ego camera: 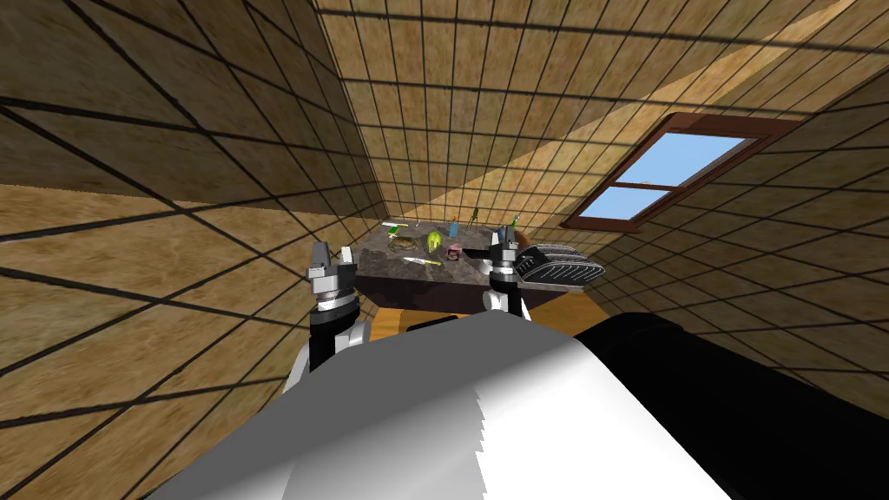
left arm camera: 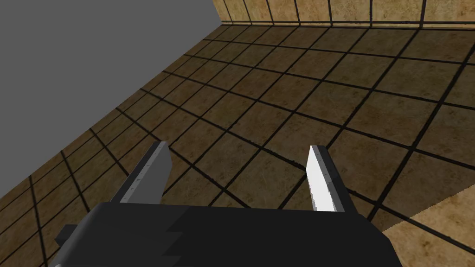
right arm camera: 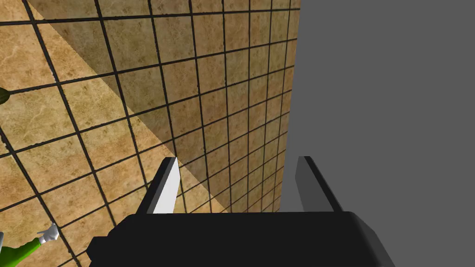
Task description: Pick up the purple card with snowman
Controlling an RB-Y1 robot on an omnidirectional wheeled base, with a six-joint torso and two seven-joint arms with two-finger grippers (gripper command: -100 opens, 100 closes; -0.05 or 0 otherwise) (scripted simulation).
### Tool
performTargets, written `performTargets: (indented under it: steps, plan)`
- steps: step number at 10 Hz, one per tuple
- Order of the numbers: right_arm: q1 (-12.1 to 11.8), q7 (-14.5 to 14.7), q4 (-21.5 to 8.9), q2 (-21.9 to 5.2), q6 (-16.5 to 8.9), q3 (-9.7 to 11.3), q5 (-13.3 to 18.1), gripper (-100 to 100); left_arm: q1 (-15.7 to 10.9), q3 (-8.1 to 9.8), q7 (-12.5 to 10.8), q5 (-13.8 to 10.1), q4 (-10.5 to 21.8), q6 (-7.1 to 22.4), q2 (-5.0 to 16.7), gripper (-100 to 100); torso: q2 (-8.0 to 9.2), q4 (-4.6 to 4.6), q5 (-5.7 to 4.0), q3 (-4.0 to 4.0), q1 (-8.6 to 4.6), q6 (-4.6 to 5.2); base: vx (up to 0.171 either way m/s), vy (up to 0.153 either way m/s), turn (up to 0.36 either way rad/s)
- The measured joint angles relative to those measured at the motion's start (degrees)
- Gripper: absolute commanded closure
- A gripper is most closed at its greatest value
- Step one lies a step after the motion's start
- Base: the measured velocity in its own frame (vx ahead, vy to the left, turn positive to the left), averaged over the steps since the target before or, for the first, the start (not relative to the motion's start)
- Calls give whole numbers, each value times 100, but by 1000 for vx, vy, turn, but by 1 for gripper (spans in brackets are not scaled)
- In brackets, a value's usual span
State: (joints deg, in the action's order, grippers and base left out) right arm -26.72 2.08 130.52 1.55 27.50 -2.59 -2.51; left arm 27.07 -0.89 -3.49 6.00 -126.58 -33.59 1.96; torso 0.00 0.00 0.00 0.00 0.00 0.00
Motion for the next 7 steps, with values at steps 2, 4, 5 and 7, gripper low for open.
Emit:
performTargets:
  steps: [2,4,5,7]
  plan:
    - [32,13,-97,-289,14,-17,124,-100,-1,-1,0,0,0,0,0,0,5,1,3,2,16,-2,-23,63,92]
    - [81,23,-323,-629,89,-74,337,-100,-1,-1,0,0,0,0,-1,0,13,3,8,7,36,-2,-28,91,67]
    - [97,18,-390,-750,116,-99,390,-100,0,-1,0,0,0,0,-1,0,8,2,7,5,28,0,-8,65,79]
    - [165,35,-642,-1087,188,-156,652,-100,-1,-1,0,0,0,0,-1,0,4,1,7,2,33,-3,-9,89,111]
